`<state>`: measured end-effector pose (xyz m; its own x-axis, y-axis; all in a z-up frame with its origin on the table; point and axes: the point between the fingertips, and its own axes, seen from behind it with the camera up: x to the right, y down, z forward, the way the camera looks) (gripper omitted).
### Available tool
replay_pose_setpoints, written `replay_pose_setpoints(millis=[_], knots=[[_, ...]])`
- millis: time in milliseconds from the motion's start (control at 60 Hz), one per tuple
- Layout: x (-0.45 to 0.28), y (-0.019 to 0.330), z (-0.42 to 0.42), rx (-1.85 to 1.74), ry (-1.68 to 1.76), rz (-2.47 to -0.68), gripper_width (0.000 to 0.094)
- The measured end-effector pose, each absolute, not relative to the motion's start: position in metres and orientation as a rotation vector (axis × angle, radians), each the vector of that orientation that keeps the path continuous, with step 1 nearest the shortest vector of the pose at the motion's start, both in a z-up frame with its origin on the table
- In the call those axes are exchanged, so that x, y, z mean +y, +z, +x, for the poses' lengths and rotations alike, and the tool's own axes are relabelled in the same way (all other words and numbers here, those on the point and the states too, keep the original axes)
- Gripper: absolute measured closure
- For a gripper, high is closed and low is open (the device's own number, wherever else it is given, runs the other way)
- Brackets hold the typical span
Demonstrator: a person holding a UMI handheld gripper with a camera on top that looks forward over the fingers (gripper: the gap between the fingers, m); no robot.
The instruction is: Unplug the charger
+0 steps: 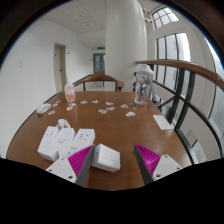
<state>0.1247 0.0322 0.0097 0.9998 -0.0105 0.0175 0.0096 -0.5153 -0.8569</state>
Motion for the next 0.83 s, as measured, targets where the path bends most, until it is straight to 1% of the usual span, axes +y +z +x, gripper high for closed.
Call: replay_pose_setpoints(millis=[50, 200, 300, 417, 550, 633, 767, 833], knots=[[0.025, 0.013, 0.122, -0.009, -0.022, -2.105, 0.0081], [-0.008, 0.043, 0.127, -0.014, -0.073, -2.035, 0.008], [-0.04, 0.07, 0.118, -0.003, -0.061, -1.966, 0.0082], [-0.085, 0.089, 0.097, -0.002, -0.014, -1.933, 0.0083], [-0.124, 0.1, 0.084, -0.038, -0.019, -1.902, 0.0085], [-0.135, 0.106, 0.089, -0.051, -0.06, -1.876, 0.0086], [-0.142, 0.105, 0.101, -0.045, -0.086, -1.868, 0.008], [-0.142, 0.097, 0.101, -0.047, -0.051, -1.889, 0.0085]])
